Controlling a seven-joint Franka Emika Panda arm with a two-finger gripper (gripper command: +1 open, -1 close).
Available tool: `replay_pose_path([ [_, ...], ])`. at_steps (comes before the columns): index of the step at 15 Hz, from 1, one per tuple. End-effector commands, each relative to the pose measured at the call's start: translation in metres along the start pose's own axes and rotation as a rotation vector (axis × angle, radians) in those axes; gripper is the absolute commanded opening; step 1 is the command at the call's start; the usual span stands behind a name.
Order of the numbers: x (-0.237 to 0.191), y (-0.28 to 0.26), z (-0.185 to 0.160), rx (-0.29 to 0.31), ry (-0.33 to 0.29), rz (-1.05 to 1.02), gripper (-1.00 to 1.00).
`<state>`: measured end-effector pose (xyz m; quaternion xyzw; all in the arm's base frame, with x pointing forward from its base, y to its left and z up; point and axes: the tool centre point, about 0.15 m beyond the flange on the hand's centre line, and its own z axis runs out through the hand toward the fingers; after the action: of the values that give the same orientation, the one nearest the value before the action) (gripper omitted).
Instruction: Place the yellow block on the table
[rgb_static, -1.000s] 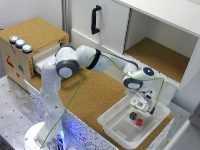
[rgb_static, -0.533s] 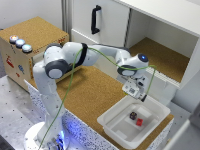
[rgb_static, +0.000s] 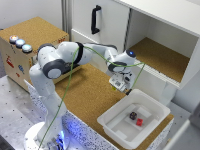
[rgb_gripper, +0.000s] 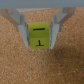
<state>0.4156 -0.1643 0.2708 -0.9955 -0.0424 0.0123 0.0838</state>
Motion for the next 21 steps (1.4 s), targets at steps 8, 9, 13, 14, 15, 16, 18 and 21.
replay_pose_path([
  [8,0.001,-0.016,0.032,-0.130,-0.052,0.041,1.00],
  [9,-0.001,-0.016,0.027,-0.131,-0.042,0.041,1.00],
  [13,-0.010,-0.013,0.001,-0.121,0.002,0.051,1.00],
  [14,-0.012,-0.012,-0.007,-0.120,0.021,0.051,1.00],
  [15,-0.013,-0.011,-0.015,-0.114,0.030,0.048,1.00],
  [16,-0.014,-0.009,-0.024,-0.115,0.049,0.049,1.00],
  [18,-0.014,-0.006,-0.035,-0.108,0.062,0.041,1.00],
  [21,-0.006,-0.014,-0.027,-0.040,-0.010,-0.093,1.00],
])
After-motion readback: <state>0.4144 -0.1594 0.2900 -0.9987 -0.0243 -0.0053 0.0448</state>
